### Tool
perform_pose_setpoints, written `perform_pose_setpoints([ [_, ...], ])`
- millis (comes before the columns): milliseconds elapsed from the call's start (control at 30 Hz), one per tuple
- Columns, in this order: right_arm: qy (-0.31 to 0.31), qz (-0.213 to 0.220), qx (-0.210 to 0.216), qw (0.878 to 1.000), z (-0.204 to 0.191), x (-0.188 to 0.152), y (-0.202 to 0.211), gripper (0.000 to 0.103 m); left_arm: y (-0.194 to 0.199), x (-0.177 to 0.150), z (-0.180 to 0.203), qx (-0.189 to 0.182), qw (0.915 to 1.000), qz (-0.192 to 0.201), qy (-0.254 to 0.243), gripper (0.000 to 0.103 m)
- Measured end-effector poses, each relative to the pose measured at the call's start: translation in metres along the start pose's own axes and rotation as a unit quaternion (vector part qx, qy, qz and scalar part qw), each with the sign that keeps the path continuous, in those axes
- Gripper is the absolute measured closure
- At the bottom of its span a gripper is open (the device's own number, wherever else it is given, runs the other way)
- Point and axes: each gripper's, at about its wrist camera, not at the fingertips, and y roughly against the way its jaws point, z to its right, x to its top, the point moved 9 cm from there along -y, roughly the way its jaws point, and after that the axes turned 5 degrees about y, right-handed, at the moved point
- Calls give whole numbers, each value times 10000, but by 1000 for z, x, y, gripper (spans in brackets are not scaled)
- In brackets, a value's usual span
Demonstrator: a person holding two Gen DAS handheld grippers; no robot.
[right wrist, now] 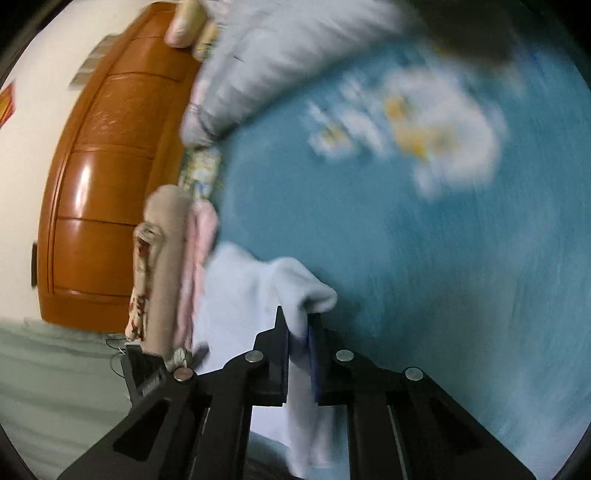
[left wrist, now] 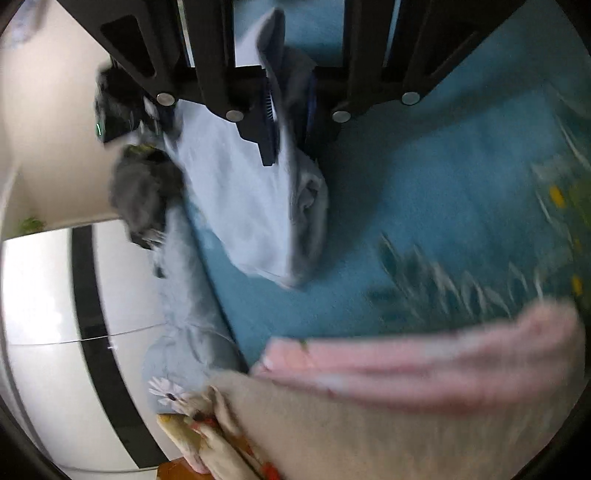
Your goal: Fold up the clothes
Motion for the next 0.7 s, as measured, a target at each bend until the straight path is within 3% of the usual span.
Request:
perform_pose_setpoints([
  [100,452,18,-124,9989,-18,46,7,94,-14,-20,7,327,9985,-197,-386,90],
  [200,785,-276,-458,9955,-20,63,-6,94,-14,-17,4,366,9988,-137,-287,89],
  [300,706,-347,-547,9954,-1,49,-3,89,-2,-11,2,272,9993,55,-264,78],
  [367,654,-394,-606,9952,12,41,0,72,1,-6,2,282,9991,67,-314,60],
  [400,627,-418,-636,9951,18,36,1,54,1,-4,3,267,9991,47,-336,54],
  [433,601,-441,-665,9950,24,32,2,48,-2,0,5,208,9991,-7,-376,52],
  [500,548,-488,-724,9947,37,23,4,48,-13,4,8,223,9986,-159,-463,44],
  [567,490,-534,-779,9943,49,14,7,48,-30,7,8,416,9974,-327,-483,44],
  [700,-55,-209,-424,9989,59,2,6,48,-51,12,18,534,9962,-404,-554,35],
])
